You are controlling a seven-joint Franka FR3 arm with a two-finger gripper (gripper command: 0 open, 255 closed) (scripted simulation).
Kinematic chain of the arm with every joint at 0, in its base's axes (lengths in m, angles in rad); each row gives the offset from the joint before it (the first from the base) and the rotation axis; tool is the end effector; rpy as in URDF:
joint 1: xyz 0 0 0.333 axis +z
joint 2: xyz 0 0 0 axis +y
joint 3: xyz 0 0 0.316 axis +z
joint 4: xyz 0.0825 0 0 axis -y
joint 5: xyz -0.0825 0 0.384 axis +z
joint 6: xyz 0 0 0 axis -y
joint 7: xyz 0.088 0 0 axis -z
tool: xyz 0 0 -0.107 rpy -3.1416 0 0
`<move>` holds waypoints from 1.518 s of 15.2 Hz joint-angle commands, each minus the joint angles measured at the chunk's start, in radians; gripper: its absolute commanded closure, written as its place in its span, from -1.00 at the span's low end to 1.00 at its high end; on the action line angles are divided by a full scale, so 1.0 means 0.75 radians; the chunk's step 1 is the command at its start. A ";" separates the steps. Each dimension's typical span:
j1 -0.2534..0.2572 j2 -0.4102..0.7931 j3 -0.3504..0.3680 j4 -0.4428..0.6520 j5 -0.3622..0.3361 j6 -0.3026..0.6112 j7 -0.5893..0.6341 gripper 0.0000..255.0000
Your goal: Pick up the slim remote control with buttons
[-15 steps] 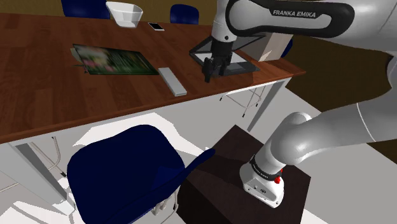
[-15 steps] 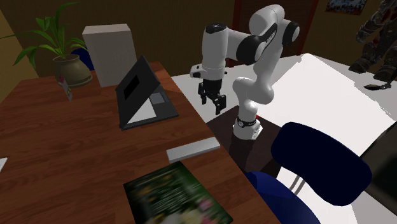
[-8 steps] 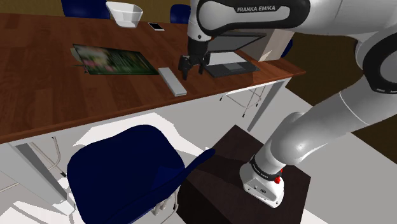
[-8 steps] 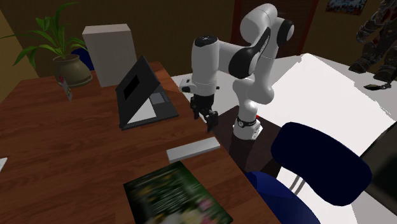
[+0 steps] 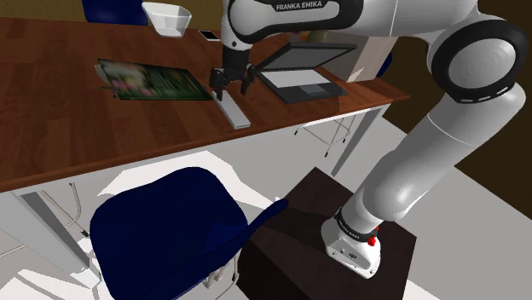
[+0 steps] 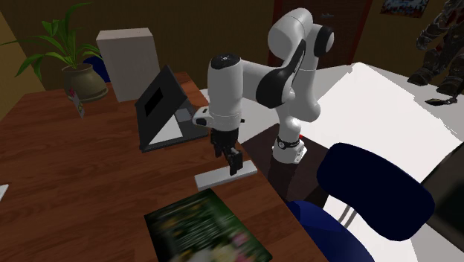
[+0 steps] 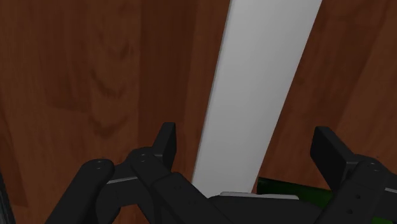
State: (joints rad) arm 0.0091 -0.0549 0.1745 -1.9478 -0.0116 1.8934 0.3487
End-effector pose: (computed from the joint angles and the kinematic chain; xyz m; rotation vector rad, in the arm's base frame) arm 0.5344 0.0999 0.5023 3.1115 -0.2521 0.0079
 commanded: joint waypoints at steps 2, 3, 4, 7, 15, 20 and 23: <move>0.001 0.025 0.001 -0.023 -0.004 0.050 0.008 -1.00; 0.001 0.029 0.001 -0.037 -0.005 0.068 0.009 -1.00; 0.001 0.032 0.002 -0.051 -0.005 0.085 0.010 -1.00; 0.001 0.043 0.002 -0.086 -0.008 0.130 0.012 -1.00; 0.001 0.045 0.002 -0.085 -0.008 0.132 0.011 1.00; 0.001 0.034 0.002 -0.059 -0.006 0.095 0.010 1.00; 0.001 0.024 0.001 -0.017 -0.004 0.043 0.008 1.00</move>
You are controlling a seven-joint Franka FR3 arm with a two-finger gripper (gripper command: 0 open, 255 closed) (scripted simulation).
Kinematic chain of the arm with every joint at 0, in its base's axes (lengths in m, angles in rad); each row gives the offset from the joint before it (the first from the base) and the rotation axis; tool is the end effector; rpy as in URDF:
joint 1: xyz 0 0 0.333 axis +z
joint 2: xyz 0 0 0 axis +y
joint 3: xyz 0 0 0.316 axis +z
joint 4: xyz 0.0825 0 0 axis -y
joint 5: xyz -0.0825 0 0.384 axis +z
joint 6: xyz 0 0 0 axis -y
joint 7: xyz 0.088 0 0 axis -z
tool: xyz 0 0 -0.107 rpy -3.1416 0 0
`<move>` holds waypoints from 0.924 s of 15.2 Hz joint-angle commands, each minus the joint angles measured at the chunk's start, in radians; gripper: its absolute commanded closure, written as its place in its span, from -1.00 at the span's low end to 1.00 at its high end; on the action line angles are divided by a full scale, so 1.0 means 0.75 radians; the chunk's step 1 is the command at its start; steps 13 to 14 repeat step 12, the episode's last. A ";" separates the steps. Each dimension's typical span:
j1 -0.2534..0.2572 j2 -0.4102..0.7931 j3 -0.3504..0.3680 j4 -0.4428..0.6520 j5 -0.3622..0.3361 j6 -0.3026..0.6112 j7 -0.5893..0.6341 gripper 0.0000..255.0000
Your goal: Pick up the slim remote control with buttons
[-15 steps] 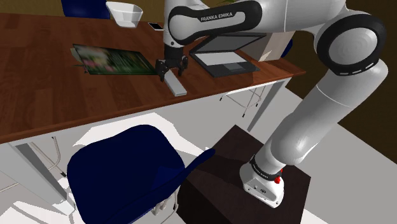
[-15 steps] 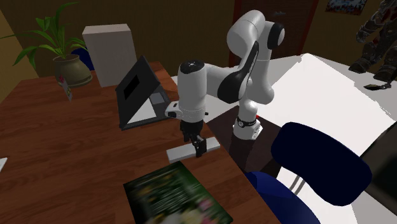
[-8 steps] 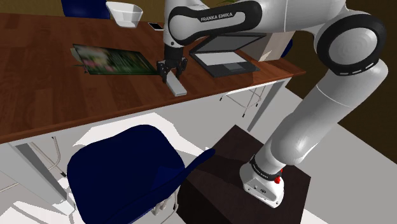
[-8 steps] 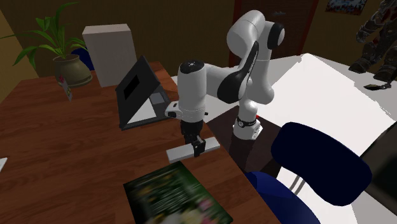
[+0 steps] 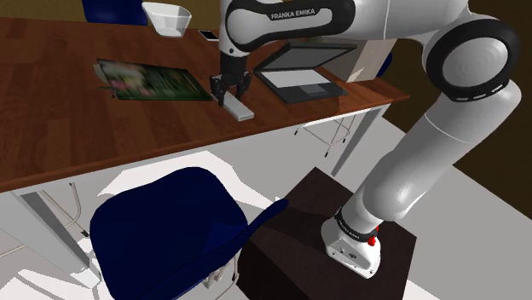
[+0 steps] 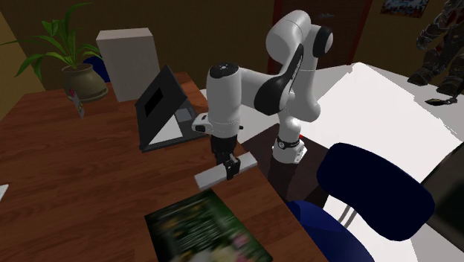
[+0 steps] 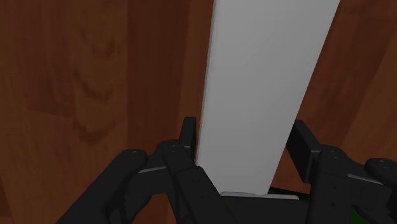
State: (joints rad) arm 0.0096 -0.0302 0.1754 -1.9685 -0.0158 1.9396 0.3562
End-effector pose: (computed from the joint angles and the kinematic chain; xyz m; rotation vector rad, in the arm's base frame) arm 0.5398 0.1007 0.4832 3.1118 -0.2582 0.0096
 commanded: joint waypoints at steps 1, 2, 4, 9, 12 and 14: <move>0.000 -0.012 0.000 0.025 0.003 -0.036 -0.003 1.00; 0.000 -0.014 0.000 0.040 0.003 -0.054 -0.003 1.00; 0.000 -0.019 -0.001 0.071 0.004 -0.089 -0.005 1.00; -0.001 -0.025 -0.001 0.154 0.006 -0.178 -0.007 1.00; -0.001 -0.026 -0.001 0.174 0.006 -0.198 -0.007 1.00; -0.001 -0.026 -0.001 0.174 0.006 -0.198 -0.007 1.00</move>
